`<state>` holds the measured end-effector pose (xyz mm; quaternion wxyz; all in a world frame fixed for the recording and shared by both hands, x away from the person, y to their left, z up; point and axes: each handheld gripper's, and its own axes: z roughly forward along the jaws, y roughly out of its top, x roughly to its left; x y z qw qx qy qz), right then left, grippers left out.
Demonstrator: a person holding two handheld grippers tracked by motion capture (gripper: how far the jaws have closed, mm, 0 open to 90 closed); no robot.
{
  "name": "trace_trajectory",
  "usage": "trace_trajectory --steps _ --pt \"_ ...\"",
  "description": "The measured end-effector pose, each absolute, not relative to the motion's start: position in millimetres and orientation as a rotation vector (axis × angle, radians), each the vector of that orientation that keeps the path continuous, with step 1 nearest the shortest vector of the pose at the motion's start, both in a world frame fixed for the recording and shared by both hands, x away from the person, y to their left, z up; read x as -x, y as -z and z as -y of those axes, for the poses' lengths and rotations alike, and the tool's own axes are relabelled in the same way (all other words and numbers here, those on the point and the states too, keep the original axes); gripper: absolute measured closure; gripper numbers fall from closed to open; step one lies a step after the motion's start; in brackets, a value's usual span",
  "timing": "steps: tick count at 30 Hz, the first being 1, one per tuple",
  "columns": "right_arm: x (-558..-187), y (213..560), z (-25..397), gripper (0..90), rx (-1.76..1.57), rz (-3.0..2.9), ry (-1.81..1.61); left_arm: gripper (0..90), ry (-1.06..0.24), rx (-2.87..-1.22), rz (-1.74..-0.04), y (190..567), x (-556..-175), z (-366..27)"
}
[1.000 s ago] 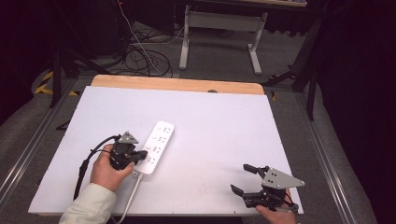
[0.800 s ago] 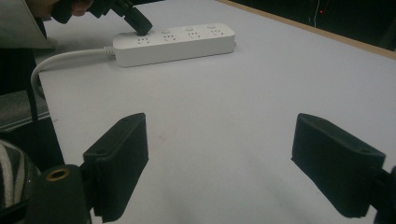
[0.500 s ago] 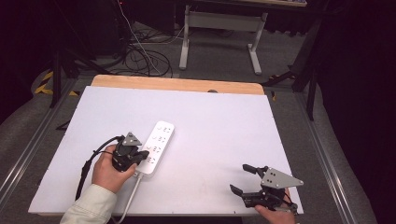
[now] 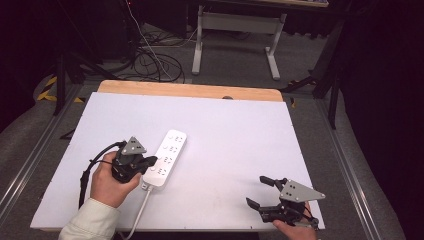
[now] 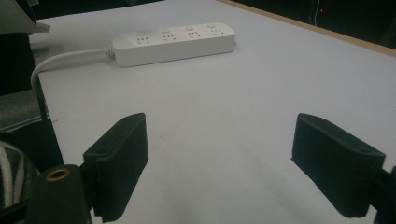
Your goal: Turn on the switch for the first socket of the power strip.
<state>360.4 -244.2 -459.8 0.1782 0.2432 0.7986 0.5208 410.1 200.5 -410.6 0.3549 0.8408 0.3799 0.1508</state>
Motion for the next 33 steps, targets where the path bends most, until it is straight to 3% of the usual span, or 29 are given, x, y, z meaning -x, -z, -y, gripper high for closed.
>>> trace_trajectory --steps 9,11,12,18,19,20,33 --pt "-360 460 244 19.1 -0.689 -2.261 -1.470 90.0 -0.385 -2.148 -0.952 400 -404 -201" --pt "-360 460 244 19.1 -0.687 -2.262 -1.466 76.1 -0.400 -2.135 -0.940 400 -403 -199" --pt "-360 460 244 19.1 -0.687 -2.262 -1.466 76.1 -0.432 -2.121 -0.917 399 -403 -199" --pt "-360 460 245 19.1 -0.687 -2.263 -1.463 43.1 -0.482 -2.034 -0.907 396 -399 -205" --pt "-360 460 245 19.1 -0.686 -2.263 -1.463 43.1 -0.512 -2.026 -0.897 395 -398 -207" --pt "-360 460 245 19.1 -0.686 -2.263 -1.464 36.3 -0.506 -1.998 -0.881 392 -395 -210" --pt "-359 460 245 19.1 -0.687 -2.260 -1.466 15.7 -0.480 -1.927 -0.731 382 -371 -237"
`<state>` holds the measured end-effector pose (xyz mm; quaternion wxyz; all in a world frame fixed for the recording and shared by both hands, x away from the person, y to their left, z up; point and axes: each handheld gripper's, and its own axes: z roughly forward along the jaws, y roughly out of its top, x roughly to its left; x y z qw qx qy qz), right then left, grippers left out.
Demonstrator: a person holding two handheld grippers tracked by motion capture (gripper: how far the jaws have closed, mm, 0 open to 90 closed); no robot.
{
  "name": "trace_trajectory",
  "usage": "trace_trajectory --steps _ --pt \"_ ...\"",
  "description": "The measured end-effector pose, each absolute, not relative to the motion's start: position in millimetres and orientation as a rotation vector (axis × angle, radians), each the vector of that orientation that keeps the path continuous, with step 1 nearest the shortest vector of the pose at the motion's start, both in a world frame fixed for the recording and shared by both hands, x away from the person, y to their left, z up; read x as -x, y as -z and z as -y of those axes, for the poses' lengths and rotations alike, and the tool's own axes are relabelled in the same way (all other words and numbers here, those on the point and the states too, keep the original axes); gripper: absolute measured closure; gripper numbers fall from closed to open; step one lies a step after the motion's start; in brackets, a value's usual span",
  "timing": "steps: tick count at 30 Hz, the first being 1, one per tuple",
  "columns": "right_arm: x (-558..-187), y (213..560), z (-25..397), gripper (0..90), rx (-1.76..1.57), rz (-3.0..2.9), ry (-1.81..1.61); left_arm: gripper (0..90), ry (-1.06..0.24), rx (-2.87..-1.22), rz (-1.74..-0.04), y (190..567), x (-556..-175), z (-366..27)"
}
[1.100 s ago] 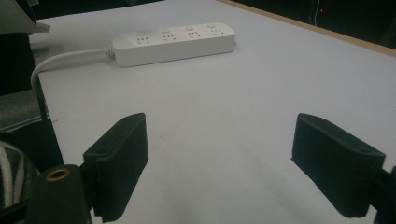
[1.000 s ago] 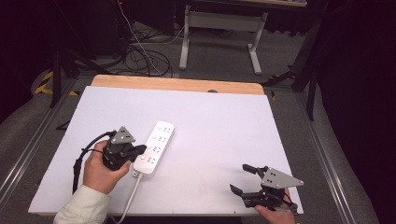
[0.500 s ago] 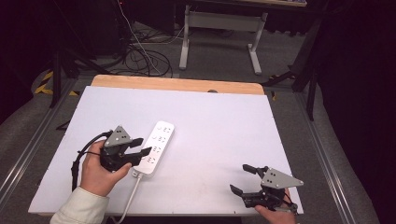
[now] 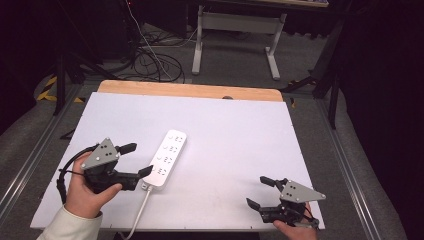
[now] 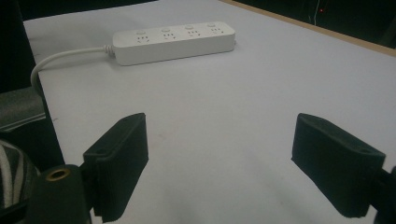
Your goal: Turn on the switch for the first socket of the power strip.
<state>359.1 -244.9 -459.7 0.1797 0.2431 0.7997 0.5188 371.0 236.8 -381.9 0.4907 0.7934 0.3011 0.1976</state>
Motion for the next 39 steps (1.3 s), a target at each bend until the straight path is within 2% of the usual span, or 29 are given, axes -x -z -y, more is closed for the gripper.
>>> trace_trajectory --steps 12,20,25,34,39 --pt "-359 459 245 19.1 -0.685 -2.258 -1.475 11.4 -0.535 -1.901 -0.691 402 -353 -266" --pt "-358 459 245 19.1 -0.685 -2.259 -1.468 8.9 -0.538 -1.911 -0.704 416 -345 -283" --pt "-358 460 245 19.1 -0.684 -2.261 -1.470 7.4 -0.530 -1.861 -0.718 429 -341 -293" --pt "-358 460 246 18.9 -0.687 -2.261 -1.474 5.7 -0.584 -1.933 -0.723 450 -334 -299" --pt "-358 460 246 18.4 -0.688 -2.263 -1.476 6.2 -0.554 -1.948 -0.708 459 -335 -303"
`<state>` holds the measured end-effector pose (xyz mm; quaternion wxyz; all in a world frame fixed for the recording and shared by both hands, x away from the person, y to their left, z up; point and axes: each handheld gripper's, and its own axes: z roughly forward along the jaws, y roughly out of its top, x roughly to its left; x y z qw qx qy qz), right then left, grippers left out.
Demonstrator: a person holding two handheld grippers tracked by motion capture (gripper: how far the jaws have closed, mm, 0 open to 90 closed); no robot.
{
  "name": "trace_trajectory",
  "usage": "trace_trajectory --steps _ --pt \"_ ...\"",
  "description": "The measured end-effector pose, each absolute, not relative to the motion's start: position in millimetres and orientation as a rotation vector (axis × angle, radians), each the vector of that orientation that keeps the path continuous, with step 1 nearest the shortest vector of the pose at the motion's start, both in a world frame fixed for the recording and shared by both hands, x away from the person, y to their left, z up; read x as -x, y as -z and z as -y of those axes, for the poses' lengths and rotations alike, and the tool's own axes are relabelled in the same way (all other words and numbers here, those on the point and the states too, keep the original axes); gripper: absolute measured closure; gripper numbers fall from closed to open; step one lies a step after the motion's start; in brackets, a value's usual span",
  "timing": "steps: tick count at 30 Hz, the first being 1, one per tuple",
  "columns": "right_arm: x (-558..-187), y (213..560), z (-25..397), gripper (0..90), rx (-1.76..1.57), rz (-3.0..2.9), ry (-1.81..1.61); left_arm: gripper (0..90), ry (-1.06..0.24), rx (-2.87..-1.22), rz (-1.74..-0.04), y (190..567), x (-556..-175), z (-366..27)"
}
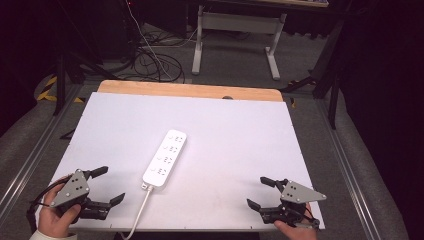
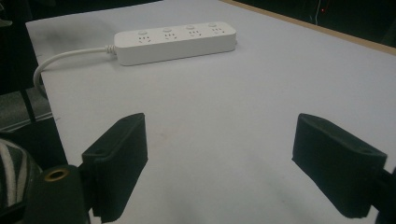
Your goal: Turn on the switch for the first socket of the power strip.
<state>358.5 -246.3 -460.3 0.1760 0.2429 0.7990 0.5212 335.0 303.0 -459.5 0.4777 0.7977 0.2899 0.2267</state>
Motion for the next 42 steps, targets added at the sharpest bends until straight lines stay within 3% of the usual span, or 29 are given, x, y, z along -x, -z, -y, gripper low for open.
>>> trace_trajectory --steps 10,19,38,42 --pt "-359 461 247 17.9 -0.691 -2.265 -1.482 7.9 -0.448 -1.911 -0.795 486 -332 -313" --pt "-359 462 247 17.3 -0.694 -2.271 -1.476 8.1 -0.578 -1.947 -0.767 479 -330 -307" --pt "-360 463 247 17.4 -0.698 -2.273 -1.474 5.0 -0.521 -1.890 -0.786 473 -325 -307" --pt "-360 463 247 17.4 -0.703 -2.270 -1.470 5.3 -0.565 -1.886 -0.788 472 -326 -306"
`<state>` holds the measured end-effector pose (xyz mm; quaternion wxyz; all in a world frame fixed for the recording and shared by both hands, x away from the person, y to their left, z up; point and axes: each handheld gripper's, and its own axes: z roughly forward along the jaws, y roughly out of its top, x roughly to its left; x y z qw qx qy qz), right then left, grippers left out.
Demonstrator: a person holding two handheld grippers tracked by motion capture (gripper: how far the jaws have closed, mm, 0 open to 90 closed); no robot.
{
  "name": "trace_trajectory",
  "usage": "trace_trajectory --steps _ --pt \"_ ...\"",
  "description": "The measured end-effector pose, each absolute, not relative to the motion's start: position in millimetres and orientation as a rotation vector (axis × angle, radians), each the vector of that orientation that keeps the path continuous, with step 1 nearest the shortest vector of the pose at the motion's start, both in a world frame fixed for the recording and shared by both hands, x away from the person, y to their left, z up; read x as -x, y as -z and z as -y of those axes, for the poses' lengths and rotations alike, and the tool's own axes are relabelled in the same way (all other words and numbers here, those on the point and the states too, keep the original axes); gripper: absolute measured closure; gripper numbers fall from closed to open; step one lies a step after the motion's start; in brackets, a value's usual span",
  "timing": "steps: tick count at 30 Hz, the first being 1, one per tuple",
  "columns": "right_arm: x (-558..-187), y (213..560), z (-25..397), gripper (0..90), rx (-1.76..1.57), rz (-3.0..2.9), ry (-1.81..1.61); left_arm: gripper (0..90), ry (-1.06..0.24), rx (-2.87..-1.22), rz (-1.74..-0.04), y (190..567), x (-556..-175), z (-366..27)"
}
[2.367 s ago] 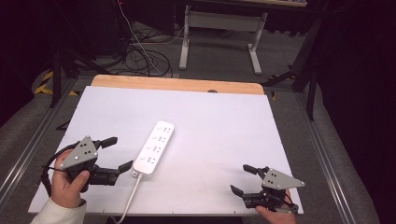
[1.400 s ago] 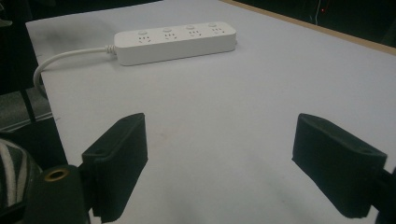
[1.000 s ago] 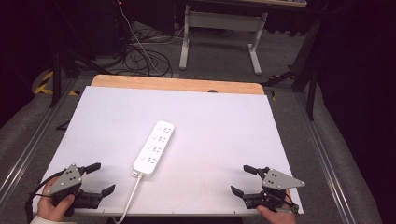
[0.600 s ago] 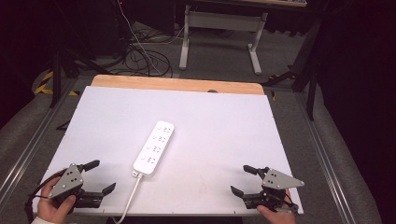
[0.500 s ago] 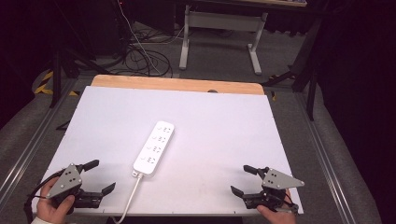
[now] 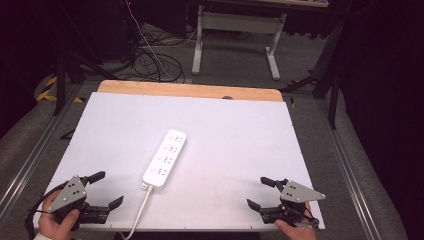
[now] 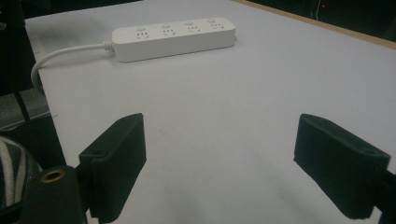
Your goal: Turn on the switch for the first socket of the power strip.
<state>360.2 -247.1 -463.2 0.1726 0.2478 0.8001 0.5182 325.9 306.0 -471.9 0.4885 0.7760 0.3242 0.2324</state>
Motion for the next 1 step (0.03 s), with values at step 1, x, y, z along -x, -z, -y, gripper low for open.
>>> trace_trajectory --steps 1 --pt "-360.2 463.2 247.1 17.4 -0.703 -2.270 -1.470 5.4 -0.565 -1.886 -0.788 471.9 -325.9 -306.0"
